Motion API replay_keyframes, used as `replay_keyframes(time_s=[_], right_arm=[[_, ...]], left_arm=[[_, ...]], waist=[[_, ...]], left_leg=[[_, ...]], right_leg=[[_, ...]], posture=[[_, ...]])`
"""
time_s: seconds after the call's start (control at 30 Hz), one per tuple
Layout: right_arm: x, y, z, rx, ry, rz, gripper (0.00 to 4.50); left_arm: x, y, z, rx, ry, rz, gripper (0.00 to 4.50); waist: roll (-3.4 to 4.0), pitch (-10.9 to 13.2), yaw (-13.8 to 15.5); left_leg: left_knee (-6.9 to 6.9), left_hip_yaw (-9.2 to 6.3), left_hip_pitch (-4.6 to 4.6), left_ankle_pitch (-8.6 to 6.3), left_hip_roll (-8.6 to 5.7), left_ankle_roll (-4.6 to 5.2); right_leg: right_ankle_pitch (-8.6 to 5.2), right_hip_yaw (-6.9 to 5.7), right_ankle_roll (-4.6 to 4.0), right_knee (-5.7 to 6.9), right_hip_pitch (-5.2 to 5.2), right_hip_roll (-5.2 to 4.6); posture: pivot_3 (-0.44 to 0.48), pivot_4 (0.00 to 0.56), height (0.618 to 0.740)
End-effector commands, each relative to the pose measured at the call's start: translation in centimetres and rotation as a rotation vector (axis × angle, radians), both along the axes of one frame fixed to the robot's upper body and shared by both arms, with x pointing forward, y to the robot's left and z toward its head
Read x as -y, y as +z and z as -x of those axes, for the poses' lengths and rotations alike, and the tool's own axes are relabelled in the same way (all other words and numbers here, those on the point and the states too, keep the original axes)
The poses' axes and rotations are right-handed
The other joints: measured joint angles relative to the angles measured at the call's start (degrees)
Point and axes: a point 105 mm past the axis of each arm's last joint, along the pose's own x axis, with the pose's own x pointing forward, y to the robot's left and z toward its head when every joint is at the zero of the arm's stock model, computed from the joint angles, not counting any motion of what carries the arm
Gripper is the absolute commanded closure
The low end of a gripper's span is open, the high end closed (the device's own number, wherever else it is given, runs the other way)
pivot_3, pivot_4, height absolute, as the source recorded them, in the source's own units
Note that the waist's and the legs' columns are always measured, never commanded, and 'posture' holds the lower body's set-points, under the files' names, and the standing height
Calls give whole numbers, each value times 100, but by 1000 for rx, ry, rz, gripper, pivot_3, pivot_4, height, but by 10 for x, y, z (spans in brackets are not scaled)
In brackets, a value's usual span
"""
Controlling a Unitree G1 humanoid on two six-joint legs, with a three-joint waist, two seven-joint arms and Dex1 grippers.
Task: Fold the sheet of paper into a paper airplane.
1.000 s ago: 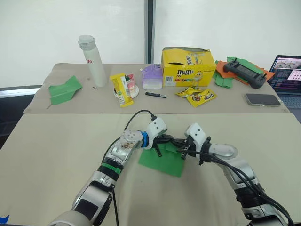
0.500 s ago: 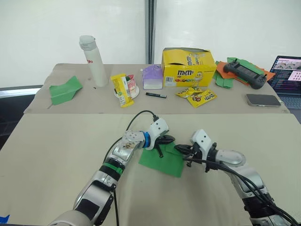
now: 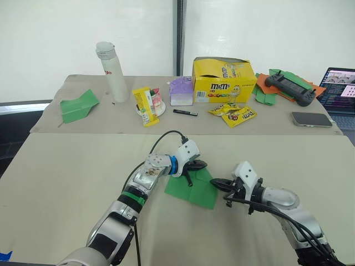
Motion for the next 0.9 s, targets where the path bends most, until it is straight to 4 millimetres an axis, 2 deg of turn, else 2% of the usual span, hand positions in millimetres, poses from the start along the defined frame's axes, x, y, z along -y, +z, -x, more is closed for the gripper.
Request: replay_keyframes(time_s=[0.03,0.17,0.23,0.33,0.47,0.53,0.7,0.77,0.9], right_arm=[[11,-27,17,-145,-39,11,4500],[11,-23,21,-154,-51,-30,4500],[9,-11,19,-131,-56,-85,4500],[1,23,10,-41,-49,-211,4500],[-10,50,0,34,-34,-286,4500],[-13,49,-7,41,-47,-271,4500],[-17,28,-24,41,-99,-195,4500],[-16,18,-25,28,-102,-150,4500],[-11,1,-18,-22,-112,-123,4500]], left_arm=[[-2,-8,1,-18,-2,-30,4483],[-2,-8,0,-18,-3,-30,4483],[-2,-8,0,-16,-4,-32,4483],[-2,-8,0,-15,-3,-33,4483],[-1,-8,0,-16,-3,-32,4483],[-1,-8,0,-15,-4,-32,4483],[0,-8,0,-12,-7,-33,4483],[0,-8,0,-11,-7,-33,4483],[-1,-8,0,-9,-4,-34,4483]], waist=[[0,0,5],[0,0,7],[-1,0,12],[-2,2,9],[-1,2,-5],[-1,2,-5],[-1,2,2],[-1,3,3],[0,3,-3]], left_leg=[[0,1,0,0,0,0],[0,1,0,0,1,0],[0,0,-1,0,1,0],[0,-1,-5,0,1,0],[0,0,-9,0,2,0],[0,0,-9,0,2,0],[-2,-2,-13,-1,-1,1],[-2,2,-14,-1,-3,1],[-2,1,-12,-1,-3,1]], right_leg=[[0,0,0,0,0,0],[-2,1,3,0,0,0],[-2,0,4,0,0,0],[-2,0,4,0,-3,-1],[-2,2,3,1,-9,-1],[-2,3,4,1,-10,-1],[5,-3,-8,-2,-12,-1],[20,0,-34,0,-16,-2],[19,-1,-32,-1,-13,-1]], posture=[[0,150,740],[0,150,740],[0,150,740],[0,150,740],[0,150,740],[0,150,740],[0,150,740],[0,150,740],[0,150,740]])
